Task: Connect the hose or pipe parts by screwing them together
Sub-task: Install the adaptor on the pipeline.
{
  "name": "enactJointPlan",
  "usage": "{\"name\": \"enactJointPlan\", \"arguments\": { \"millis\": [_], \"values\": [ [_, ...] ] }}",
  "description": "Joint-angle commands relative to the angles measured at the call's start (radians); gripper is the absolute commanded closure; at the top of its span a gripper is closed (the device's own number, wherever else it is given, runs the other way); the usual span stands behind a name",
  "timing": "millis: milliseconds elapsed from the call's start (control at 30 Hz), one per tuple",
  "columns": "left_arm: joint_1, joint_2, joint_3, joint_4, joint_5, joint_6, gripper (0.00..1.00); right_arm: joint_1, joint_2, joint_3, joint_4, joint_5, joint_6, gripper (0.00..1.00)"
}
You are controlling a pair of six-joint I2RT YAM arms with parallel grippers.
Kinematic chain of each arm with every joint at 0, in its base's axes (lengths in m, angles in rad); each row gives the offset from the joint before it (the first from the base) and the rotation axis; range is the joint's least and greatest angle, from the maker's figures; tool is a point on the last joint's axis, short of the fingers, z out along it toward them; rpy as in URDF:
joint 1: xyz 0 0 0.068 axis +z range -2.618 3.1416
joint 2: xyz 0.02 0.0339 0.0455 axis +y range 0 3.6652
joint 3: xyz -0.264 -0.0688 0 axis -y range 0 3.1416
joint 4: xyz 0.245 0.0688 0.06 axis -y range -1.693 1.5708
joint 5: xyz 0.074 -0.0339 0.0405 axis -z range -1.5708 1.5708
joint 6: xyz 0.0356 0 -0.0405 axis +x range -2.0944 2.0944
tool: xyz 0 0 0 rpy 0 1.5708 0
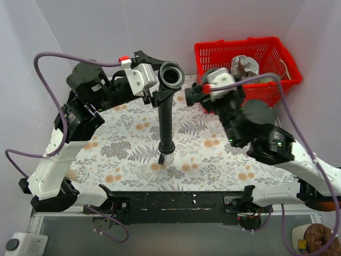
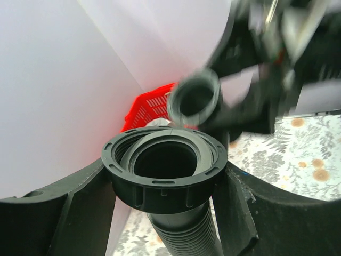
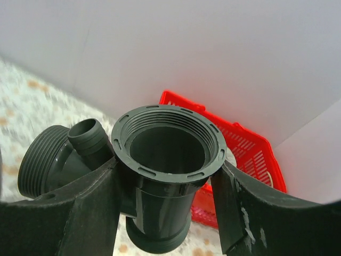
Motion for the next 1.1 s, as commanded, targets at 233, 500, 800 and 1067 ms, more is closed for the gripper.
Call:
{"name": "enactJointPlan", "arguments": {
  "millis": [233, 500, 800, 1067],
  "values": [
    [-0.003, -0.042, 0.237, -0.379, -0.114, 0.208, 1.00, -0.367, 0.244, -0.215, -0.590, -0.569, 0.341, 0.99],
    [-0.003, -0.043, 0.290, -0.454, -0.111, 0.179, 1.00, -0.459, 0.396, -0.332, -0.521, -0.716, 0.281, 0.99],
    [-0.003, -0.046, 0.265, -0.475, -0.042, 0.157, 1.00, -0.456, 0.529, -0.363, -0.507, -0.815, 0.258, 0.99],
    [-0.003, -0.066, 0.225, -0.460, -0.022, 0.137, 1.00, -0.435, 0.609, -0.326, -0.520, -0.770, 0.261, 0.99]
  ]
}}
